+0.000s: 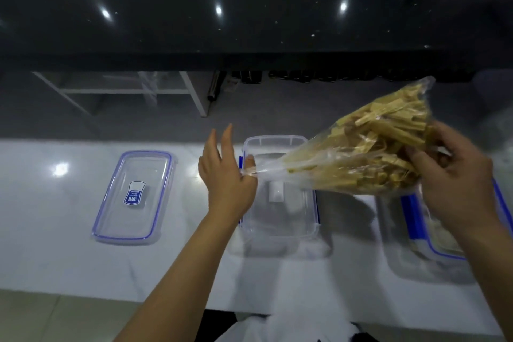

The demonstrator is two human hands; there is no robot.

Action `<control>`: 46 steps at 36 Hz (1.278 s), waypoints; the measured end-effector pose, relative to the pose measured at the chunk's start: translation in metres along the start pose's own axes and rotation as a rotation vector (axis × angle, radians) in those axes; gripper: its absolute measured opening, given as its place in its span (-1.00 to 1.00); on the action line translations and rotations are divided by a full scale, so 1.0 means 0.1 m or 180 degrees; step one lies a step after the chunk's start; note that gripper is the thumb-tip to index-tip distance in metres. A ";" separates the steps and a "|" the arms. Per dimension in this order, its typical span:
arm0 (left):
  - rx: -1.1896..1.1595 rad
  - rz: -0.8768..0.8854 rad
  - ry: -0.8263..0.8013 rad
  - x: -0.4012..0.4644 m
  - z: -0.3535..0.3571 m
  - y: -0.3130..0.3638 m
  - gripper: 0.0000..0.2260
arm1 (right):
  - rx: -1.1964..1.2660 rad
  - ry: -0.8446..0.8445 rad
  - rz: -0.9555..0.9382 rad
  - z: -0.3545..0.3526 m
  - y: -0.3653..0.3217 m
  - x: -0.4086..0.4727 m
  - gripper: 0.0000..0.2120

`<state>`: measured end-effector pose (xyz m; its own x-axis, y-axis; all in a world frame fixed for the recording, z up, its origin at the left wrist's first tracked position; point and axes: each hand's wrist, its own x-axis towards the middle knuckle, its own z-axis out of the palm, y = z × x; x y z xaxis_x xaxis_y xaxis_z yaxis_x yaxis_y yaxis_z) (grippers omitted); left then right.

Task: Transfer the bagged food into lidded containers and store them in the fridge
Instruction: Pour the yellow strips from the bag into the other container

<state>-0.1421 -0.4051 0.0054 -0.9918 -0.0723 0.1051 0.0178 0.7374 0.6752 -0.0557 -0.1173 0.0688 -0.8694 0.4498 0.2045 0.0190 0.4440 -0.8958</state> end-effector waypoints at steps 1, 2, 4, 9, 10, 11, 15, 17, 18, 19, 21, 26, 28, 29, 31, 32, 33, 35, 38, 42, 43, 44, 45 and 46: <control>-0.0034 -0.0009 0.0030 0.02 0.01 0.01 -0.44 | -0.0037 0.0023 -0.0017 0.01 -0.01 0.00 -0.57; -0.0075 -0.0104 0.0053 0.06 0.01 0.02 -0.44 | -0.0092 0.0002 -0.0047 0.03 -0.02 -0.01 -0.58; -0.0074 -0.0404 0.0031 0.17 0.00 -0.02 -0.43 | -0.0205 -0.0107 -0.0143 0.11 -0.07 -0.03 -0.59; 0.0040 -0.0265 -0.0147 0.16 0.04 -0.05 -0.45 | -0.0284 0.0094 -0.0208 0.19 -0.11 0.03 -0.59; 0.0074 -0.0141 -0.0140 0.15 0.05 -0.05 -0.47 | -0.0312 0.0125 -0.0216 0.20 -0.12 0.04 -0.58; 0.0111 -0.0108 -0.0132 0.17 0.06 -0.07 -0.48 | -0.0354 0.0107 -0.0231 0.20 -0.12 0.04 -0.58; 0.0117 -0.0560 -0.0271 0.27 0.06 -0.08 -0.46 | -0.0425 -0.0003 -0.0249 0.19 -0.13 0.09 -0.59; 0.0137 -0.0319 -0.0301 0.25 0.10 -0.01 -0.48 | -0.0449 0.0090 -0.0230 0.20 -0.13 0.11 -0.59; 0.0160 -0.0159 -0.0287 0.23 0.13 0.02 -0.50 | -0.0486 0.0112 -0.0234 0.22 -0.12 0.10 -0.59; 0.0176 -0.0077 -0.0268 0.23 0.14 0.03 -0.50 | -0.0545 0.0114 -0.0247 0.23 -0.12 0.09 -0.58; 0.0179 -0.0221 -0.0223 0.26 0.12 0.00 -0.50 | -0.0613 0.0070 -0.0291 0.22 -0.13 0.07 -0.57; 0.0165 -0.0243 -0.0265 0.24 0.11 0.01 -0.51 | -0.0521 0.0107 -0.0256 0.17 -0.16 0.14 -0.61; 0.0119 -0.0096 -0.0245 0.23 0.12 0.05 -0.53 | -0.0620 0.0075 -0.0312 0.20 -0.18 0.12 -0.59; 0.0113 -0.0146 -0.0244 0.24 0.13 0.06 -0.53 | -0.0649 0.0043 -0.0344 0.20 -0.19 0.11 -0.60; 0.0151 -0.0313 -0.0252 0.26 0.14 0.04 -0.53 | -0.0599 0.0034 -0.0365 0.16 -0.20 0.14 -0.62; 0.0155 -0.0333 -0.0263 0.26 0.14 0.04 -0.53 | -0.0526 0.0072 -0.0338 0.13 -0.21 0.17 -0.63; 0.0130 -0.0288 -0.0270 0.25 0.14 0.05 -0.53 | -0.0492 0.0116 -0.0322 0.11 -0.21 0.19 -0.63; 0.0046 -0.0143 -0.0250 0.23 0.15 0.10 -0.54 | -0.0605 0.0113 -0.0412 0.12 -0.25 0.18 -0.62; -0.0062 -0.0220 -0.0194 0.23 0.15 0.13 -0.55 | -0.0743 -0.0032 -0.0635 0.16 -0.29 0.16 -0.61; 0.0026 -0.0260 -0.0175 0.23 0.12 0.11 -0.56 | -0.0577 0.0095 -0.0547 0.12 -0.30 0.26 -0.63; 0.0028 -0.0239 -0.0172 0.22 0.11 0.11 -0.56 | -0.0614 0.0081 -0.0609 0.12 -0.31 0.26 -0.63; 0.0028 -0.0233 -0.0175 0.21 0.11 0.10 -0.56 | -0.0680 0.0043 -0.0716 0.14 -0.33 0.24 -0.64; 0.0035 -0.0247 -0.0179 0.21 0.11 0.10 -0.56 | -0.0734 -0.0001 -0.0822 0.15 -0.34 0.22 -0.63; 0.0047 -0.0275 -0.0182 0.21 0.10 0.09 -0.55 | -0.0747 -0.0037 -0.0884 0.15 -0.35 0.22 -0.63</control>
<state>-0.1644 -0.3934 0.0058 -0.9952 -0.0978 0.0047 -0.0695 0.7399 0.6691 -0.0827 -0.1347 0.0983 -0.8628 0.2790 0.4216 -0.1069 0.7143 -0.6917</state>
